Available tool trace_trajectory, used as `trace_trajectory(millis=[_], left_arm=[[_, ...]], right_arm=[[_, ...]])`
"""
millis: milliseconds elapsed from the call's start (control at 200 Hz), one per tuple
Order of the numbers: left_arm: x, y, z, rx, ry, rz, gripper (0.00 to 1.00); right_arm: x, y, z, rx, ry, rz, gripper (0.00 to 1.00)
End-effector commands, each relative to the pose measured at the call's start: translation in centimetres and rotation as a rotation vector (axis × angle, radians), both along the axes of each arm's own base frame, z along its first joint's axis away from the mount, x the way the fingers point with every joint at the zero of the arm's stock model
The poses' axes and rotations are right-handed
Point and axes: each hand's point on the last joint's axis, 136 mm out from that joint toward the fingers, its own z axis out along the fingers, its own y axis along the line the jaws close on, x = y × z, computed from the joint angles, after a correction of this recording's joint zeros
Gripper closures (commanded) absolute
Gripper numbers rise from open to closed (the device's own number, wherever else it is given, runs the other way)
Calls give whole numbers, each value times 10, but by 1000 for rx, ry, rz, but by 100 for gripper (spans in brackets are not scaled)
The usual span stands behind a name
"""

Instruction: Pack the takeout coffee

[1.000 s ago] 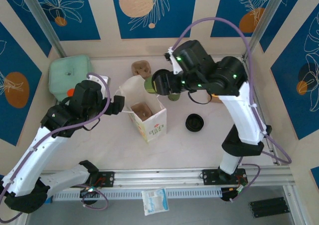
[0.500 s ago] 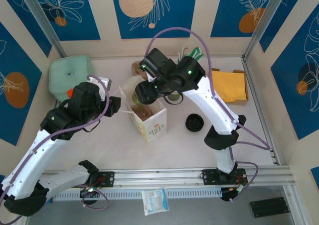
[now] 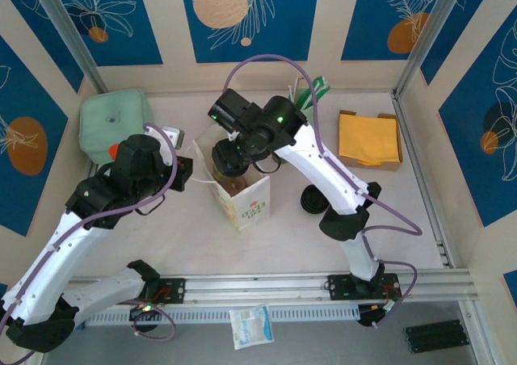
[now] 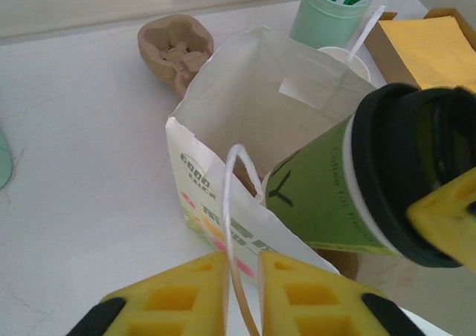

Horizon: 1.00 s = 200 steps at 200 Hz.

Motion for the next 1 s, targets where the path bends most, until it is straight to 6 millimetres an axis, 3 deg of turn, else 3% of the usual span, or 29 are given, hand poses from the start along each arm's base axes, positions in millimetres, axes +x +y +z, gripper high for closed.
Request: trace_trajectory(millis=[0,360,995], left_arm=[[-2,-2,5,-35,-17,-16,84],[-4,-3,4,-41,-16,-23,100],[-6,-4,3,-58,-13,-29,100]], right_arm=[[-8,-11,-14,-84,42,-10,41],[-9,-18,-38,-182,97,-10,42],[-15,-30,-70,-277,215,-1,43]])
